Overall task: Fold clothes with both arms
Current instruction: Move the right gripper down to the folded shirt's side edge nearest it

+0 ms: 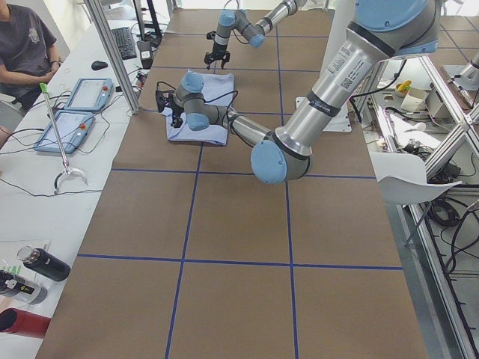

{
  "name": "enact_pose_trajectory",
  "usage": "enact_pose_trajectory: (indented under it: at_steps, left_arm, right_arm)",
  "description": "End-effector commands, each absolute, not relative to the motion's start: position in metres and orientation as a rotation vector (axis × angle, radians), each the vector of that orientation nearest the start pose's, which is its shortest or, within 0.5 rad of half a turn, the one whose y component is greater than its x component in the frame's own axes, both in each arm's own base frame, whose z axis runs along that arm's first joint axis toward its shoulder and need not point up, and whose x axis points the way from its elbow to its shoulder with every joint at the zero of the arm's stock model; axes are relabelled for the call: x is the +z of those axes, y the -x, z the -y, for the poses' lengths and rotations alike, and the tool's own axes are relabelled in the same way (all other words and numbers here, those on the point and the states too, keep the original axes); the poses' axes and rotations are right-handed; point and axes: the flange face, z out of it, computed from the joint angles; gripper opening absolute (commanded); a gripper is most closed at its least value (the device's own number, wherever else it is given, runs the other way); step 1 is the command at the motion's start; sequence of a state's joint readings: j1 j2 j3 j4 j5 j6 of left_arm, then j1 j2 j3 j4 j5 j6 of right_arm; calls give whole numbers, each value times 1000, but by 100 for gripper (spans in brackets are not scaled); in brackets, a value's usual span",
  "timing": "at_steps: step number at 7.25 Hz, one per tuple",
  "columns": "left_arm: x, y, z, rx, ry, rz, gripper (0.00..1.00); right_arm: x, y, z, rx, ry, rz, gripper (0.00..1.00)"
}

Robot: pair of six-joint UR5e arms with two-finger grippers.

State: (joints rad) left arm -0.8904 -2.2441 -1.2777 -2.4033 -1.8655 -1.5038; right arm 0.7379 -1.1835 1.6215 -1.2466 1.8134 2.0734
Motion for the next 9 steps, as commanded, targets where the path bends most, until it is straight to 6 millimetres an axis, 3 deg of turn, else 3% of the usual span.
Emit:
enact_pose_trajectory:
  at_steps: [1, 3, 4, 5, 6, 7, 9]
  left_arm:
    - [290, -392, 650, -539, -334, -1201, 100]
    - [287, -391, 649, -538, -340, -1204, 100]
    - [287, -391, 649, -534, -343, -1203, 100]
    - [286, -390, 649, -534, -343, -1204, 100]
    - [284, -390, 648, -533, -345, -1207, 100]
    - [284, -390, 648, -533, -345, -1207, 100]
    - [282, -390, 648, -532, -349, -1210, 100]
  right_arm:
    - [398, 429, 488, 1094, 198, 809, 99]
    - [408, 437, 476, 1079, 206, 788, 98]
    - [409, 437, 476, 1081, 207, 785, 90]
    - [412, 433, 473, 1083, 209, 783, 56]
    - [413, 433, 473, 1080, 211, 781, 6]
    - [412, 433, 473, 1079, 214, 783, 0]
    - [405, 429, 469, 1081, 221, 756, 0]
